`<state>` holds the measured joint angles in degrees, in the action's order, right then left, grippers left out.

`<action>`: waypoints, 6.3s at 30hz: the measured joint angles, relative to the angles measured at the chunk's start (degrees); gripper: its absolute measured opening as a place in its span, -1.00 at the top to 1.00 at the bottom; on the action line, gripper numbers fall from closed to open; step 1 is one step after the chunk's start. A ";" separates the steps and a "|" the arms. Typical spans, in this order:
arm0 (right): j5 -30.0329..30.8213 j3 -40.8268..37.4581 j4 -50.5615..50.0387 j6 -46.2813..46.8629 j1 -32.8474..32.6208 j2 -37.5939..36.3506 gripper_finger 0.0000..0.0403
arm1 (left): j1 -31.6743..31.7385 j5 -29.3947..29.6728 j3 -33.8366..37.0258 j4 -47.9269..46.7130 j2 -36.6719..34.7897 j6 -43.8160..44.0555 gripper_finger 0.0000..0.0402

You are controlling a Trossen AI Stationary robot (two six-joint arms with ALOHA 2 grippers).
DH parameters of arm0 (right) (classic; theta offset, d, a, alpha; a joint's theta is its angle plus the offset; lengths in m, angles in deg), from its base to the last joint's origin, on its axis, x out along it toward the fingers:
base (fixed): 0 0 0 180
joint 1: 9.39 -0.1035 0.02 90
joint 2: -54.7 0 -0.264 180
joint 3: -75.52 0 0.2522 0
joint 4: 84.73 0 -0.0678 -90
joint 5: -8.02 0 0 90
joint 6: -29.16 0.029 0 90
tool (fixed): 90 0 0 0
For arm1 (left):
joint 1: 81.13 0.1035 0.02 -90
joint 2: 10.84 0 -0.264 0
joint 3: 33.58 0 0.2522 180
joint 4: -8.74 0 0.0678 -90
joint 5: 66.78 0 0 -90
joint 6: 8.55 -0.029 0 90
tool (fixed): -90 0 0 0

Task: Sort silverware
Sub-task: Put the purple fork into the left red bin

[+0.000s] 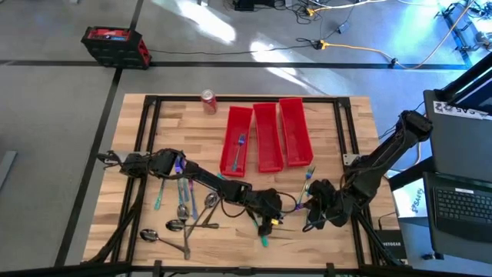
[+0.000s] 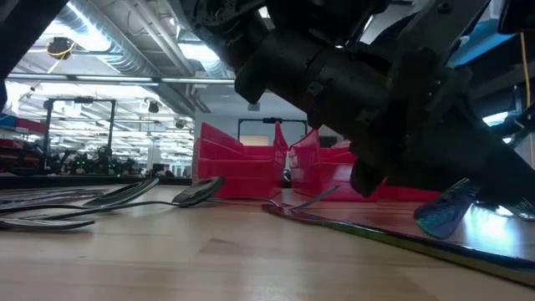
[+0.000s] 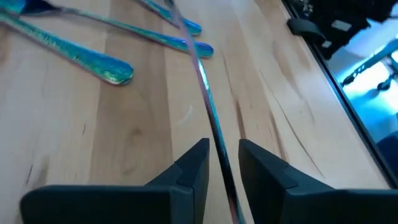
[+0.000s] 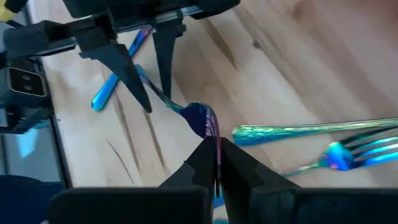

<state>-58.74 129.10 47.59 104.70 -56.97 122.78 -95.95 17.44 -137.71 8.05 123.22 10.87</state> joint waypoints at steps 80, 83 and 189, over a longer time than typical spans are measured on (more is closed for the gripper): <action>12.22 26.18 -30.75 -5.78 -2.56 -1.29 0.18 | 1.83 7.09 -0.04 -2.89 -8.94 4.79 1.00; 13.16 27.12 -30.83 -7.38 -3.93 -1.29 0.18 | 2.16 6.54 -0.02 -2.54 -11.70 4.24 1.00; 18.32 28.13 -45.82 5.01 -10.54 -1.20 0.18 | 28.96 7.17 47.19 -0.33 -52.09 44.76 1.00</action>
<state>-40.41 157.23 1.77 109.71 -67.50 121.57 -66.99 24.61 -90.52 7.72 71.13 55.63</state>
